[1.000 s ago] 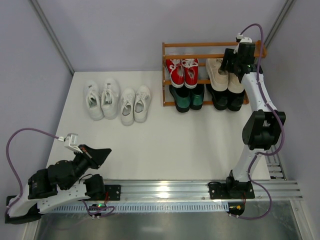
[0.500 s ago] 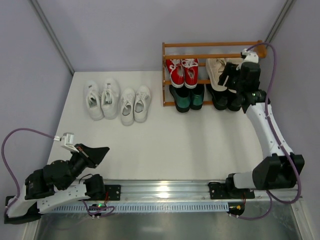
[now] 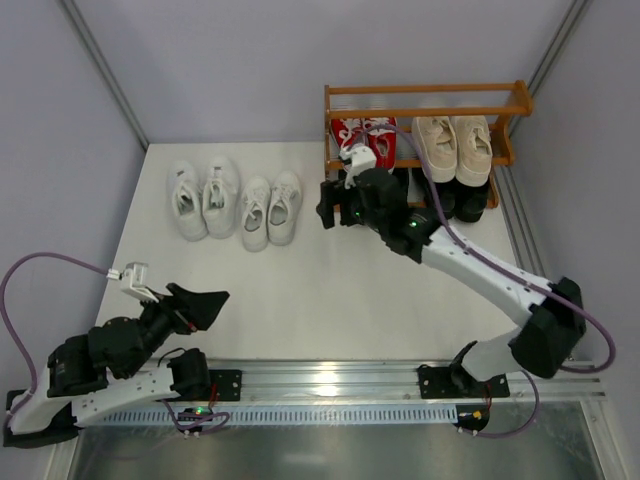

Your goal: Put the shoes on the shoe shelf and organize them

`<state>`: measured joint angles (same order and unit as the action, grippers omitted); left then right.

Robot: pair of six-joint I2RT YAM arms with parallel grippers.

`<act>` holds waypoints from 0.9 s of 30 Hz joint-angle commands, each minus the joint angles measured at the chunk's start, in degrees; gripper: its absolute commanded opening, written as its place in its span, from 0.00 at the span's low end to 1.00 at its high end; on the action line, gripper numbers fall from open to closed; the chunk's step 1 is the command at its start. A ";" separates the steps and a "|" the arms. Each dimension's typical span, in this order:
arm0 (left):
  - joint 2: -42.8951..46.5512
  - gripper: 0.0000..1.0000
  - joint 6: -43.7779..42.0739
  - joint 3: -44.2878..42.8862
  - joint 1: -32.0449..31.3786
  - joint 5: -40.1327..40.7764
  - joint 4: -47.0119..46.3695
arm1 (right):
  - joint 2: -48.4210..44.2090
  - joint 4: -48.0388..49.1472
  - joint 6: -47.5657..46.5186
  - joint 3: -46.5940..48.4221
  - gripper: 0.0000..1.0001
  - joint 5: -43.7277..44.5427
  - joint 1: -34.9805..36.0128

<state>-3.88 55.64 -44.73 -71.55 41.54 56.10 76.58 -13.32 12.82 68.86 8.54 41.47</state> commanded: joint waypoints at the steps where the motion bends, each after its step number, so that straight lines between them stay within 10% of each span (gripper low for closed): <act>1: 0.01 1.00 1.75 -1.41 0.09 1.53 1.56 | 11.88 1.99 1.24 8.29 0.83 1.92 4.57; 14: 2.82 1.00 3.43 -1.68 0.18 0.12 3.40 | 51.28 -14.79 10.29 55.46 0.84 6.31 6.87; 27: 6.25 1.00 3.95 -2.29 0.09 0.74 5.87 | 62.82 -17.97 11.79 59.81 0.82 1.58 5.64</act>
<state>-0.49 58.76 -45.76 -71.55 41.23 61.41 139.46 -30.65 24.05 127.52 12.19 47.42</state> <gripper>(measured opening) 0.996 0.829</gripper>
